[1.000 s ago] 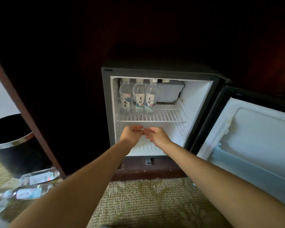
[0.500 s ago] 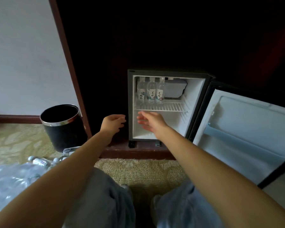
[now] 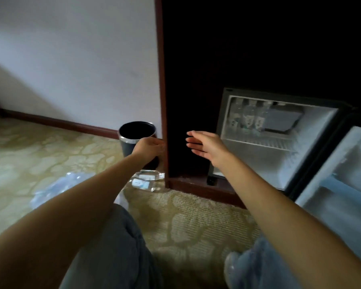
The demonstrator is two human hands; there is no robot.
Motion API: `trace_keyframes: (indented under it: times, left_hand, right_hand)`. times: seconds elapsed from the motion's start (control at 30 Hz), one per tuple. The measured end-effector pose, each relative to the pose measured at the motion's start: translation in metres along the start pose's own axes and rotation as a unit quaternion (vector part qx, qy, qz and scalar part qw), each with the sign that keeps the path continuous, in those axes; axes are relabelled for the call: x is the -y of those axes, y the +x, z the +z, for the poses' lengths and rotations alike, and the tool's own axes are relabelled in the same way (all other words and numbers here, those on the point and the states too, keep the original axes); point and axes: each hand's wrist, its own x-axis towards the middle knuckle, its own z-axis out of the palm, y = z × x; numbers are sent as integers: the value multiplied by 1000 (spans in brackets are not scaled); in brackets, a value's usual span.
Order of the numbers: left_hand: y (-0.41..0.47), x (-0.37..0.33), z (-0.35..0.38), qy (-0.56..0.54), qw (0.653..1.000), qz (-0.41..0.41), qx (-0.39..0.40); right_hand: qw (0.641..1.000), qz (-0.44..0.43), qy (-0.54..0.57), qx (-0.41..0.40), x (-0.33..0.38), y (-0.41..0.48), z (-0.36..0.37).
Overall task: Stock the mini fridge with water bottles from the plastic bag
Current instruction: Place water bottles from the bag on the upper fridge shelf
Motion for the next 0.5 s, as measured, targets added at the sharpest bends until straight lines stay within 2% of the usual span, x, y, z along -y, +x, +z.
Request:
trace_keyframes:
  times: [0.23, 0.37, 0.5]
  left_hand:
    - [-24, 71, -81, 80, 993, -68, -48]
    - [-21, 106, -104, 172, 982, -80, -13]
    - [-16, 122, -116, 195, 978, -77, -1]
  right_hand:
    - [995, 27, -55, 75, -32, 15, 81]
    - [988, 49, -89, 116, -56, 28, 121]
    - [981, 66, -123, 134, -79, 35, 149]
